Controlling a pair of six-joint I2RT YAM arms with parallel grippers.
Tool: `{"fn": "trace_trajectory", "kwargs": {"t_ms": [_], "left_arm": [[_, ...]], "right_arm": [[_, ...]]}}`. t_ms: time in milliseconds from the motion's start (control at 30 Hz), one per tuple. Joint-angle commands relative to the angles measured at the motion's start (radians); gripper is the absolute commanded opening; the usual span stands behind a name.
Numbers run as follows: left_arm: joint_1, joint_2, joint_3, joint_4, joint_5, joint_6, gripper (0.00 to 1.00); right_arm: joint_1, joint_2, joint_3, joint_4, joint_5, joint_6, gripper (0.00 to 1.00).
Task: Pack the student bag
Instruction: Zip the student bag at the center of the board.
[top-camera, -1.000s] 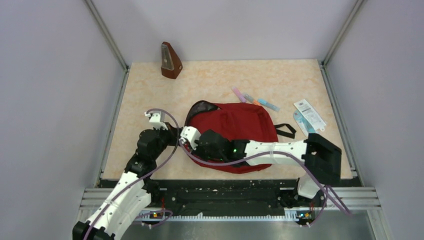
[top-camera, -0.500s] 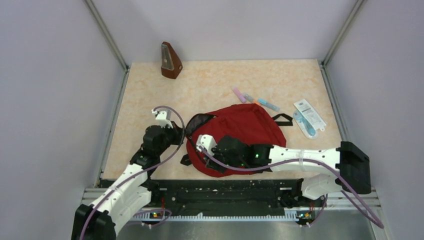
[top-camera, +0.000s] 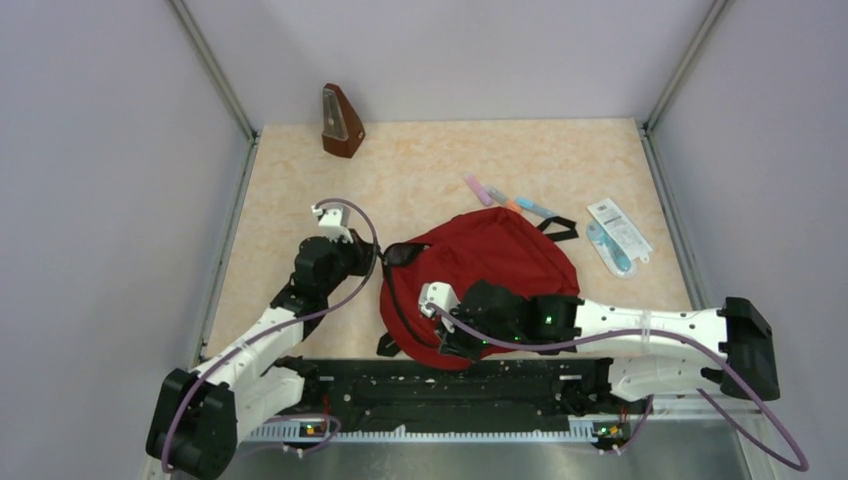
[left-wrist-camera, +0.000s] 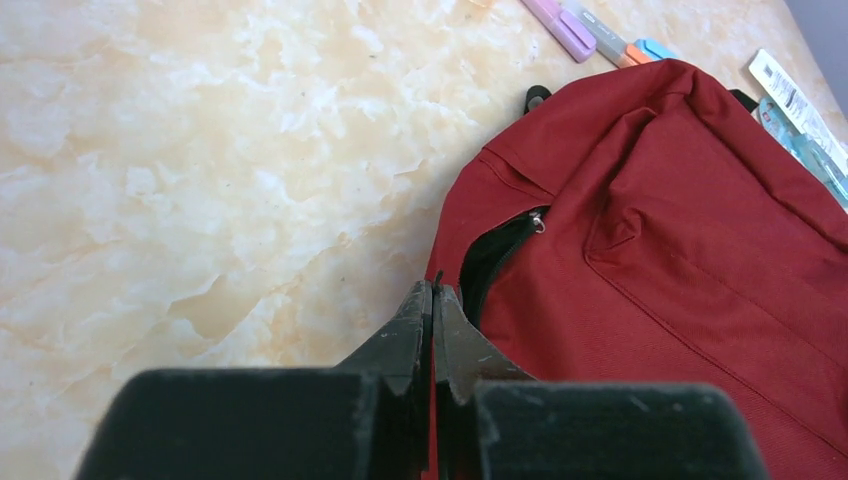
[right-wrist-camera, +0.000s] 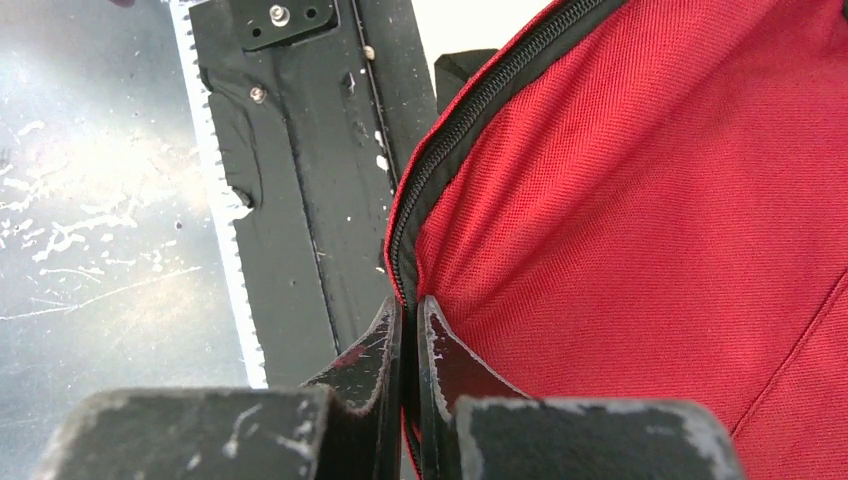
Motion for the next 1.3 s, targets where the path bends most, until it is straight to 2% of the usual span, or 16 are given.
{"fn": "trace_trajectory", "kwargs": {"t_ms": [0, 33, 67, 133, 233, 333, 533, 833, 967, 1100, 1133, 1167, 1267], "left_arm": [[0.027, 0.025, 0.065, 0.163, -0.061, 0.05, 0.0], [0.027, 0.021, 0.063, 0.162, -0.024, 0.051, 0.0], [0.027, 0.012, 0.062, 0.152, 0.012, 0.051, 0.0], [0.027, -0.013, 0.056, 0.136, 0.084, 0.059, 0.0], [0.027, -0.055, 0.028, 0.131, 0.143, 0.057, 0.0], [0.027, -0.095, 0.006, 0.116, 0.165, 0.053, 0.0], [0.027, -0.128, -0.011, 0.084, 0.179, 0.05, 0.0], [0.026, -0.104, -0.007, 0.091, 0.197, 0.041, 0.0], [0.027, -0.093, -0.007, 0.095, 0.188, 0.04, 0.0], [0.026, -0.077, -0.003, 0.105, 0.178, 0.036, 0.0], [0.027, -0.07, -0.001, 0.109, 0.18, 0.033, 0.0], [0.027, -0.065, 0.002, 0.112, 0.183, 0.03, 0.0], [0.027, -0.041, 0.011, 0.116, 0.178, 0.024, 0.0]], "right_arm": [[0.035, -0.051, 0.005, -0.111, -0.074, 0.049, 0.0], [0.035, -0.051, 0.012, -0.099, -0.047, 0.055, 0.1], [0.035, -0.052, 0.019, -0.081, -0.012, 0.062, 0.3], [0.035, -0.045, 0.036, -0.02, 0.078, 0.091, 0.56], [0.034, -0.018, 0.065, 0.082, 0.224, 0.138, 0.76], [0.008, 0.03, 0.092, 0.164, 0.353, 0.198, 0.84], [-0.113, 0.16, 0.128, 0.318, 0.298, 0.305, 0.84], [-0.121, 0.381, 0.238, 0.411, 0.288, 0.302, 0.82], [-0.116, 0.448, 0.264, 0.43, 0.286, 0.303, 0.74], [-0.096, 0.509, 0.288, 0.417, 0.363, 0.289, 0.65], [-0.092, 0.522, 0.29, 0.418, 0.382, 0.287, 0.61], [-0.089, 0.534, 0.292, 0.423, 0.389, 0.285, 0.53], [-0.071, 0.537, 0.292, 0.434, 0.411, 0.276, 0.14]]}}
